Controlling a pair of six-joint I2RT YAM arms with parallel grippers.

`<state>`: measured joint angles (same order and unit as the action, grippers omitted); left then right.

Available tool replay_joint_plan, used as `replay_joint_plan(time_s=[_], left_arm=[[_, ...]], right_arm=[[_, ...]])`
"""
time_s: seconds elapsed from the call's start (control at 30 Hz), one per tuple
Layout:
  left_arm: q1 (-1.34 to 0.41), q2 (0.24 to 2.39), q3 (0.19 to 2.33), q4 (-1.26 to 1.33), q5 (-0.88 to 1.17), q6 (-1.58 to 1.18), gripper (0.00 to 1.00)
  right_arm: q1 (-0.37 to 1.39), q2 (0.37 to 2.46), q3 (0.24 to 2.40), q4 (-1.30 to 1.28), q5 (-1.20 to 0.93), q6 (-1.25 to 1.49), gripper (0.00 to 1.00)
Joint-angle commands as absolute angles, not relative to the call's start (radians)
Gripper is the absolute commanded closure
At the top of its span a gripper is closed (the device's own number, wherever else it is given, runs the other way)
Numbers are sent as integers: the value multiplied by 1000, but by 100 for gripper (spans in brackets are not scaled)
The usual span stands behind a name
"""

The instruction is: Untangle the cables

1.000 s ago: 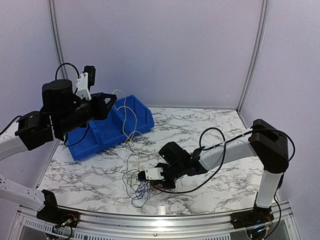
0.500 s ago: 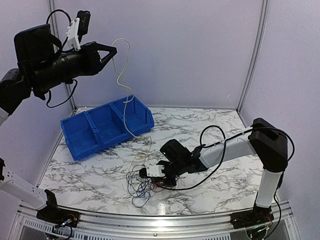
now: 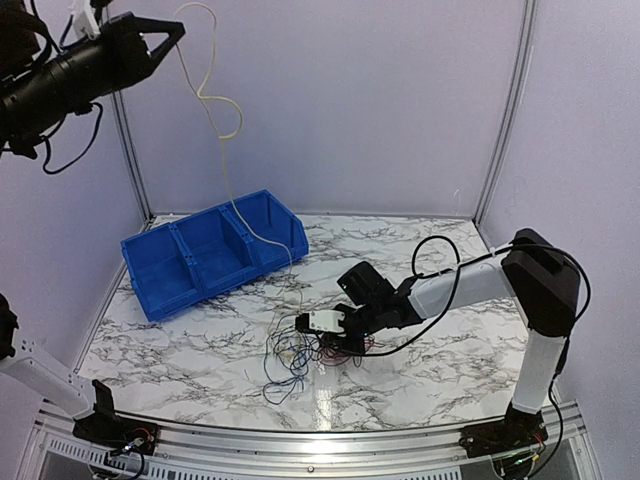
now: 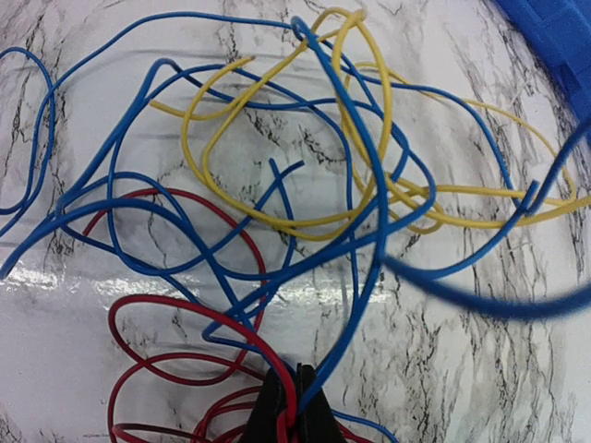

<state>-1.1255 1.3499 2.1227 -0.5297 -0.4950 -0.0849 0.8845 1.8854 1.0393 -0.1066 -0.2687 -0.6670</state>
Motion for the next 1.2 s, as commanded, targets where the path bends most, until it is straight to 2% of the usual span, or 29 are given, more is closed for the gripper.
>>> replay_joint_plan(time_s=[0.0,0.2,0.37,0.47,0.53,0.73,0.8,0.9,1.0,1.13,1.17], left_arm=[[-1135,1351,2240,-517,-580,-20,100],[-1135,1269,2164,-346,-582,-6,100],[-1136,1230,2098,-322,-670,63,100],[-1135,1188,1938,-294,-722,39,100],[-1135,1163,1810,-293,-727,8,100],[-1135,1086,1437,-244,-701,-222,100],[-1135,1057,1331,-207,-693,-273,100],[-1135,1008,1209,-151,-688,-345,100],[-1135,965,1123,-111,-688,-397,100],[-1135,928,1072,-99,-693,-434,100],[-1135,920,1065,-98,-693,-441,100]], right_arm=[[851,1914,1060,-163,-255,-634,100],[836,1920,1066,-168,-255,-629,100],[835,1924,1077,-184,-247,-628,100],[834,1904,1105,-224,-248,-625,96],[833,1862,1114,-241,-260,-622,89],[831,1728,1177,-339,-341,-618,49],[831,1701,1202,-371,-374,-618,40],[831,1688,1239,-393,-421,-595,34],[830,1718,1279,-383,-447,-575,34],[836,1786,1355,-399,-523,-565,31],[843,1805,1377,-414,-545,-565,27]])
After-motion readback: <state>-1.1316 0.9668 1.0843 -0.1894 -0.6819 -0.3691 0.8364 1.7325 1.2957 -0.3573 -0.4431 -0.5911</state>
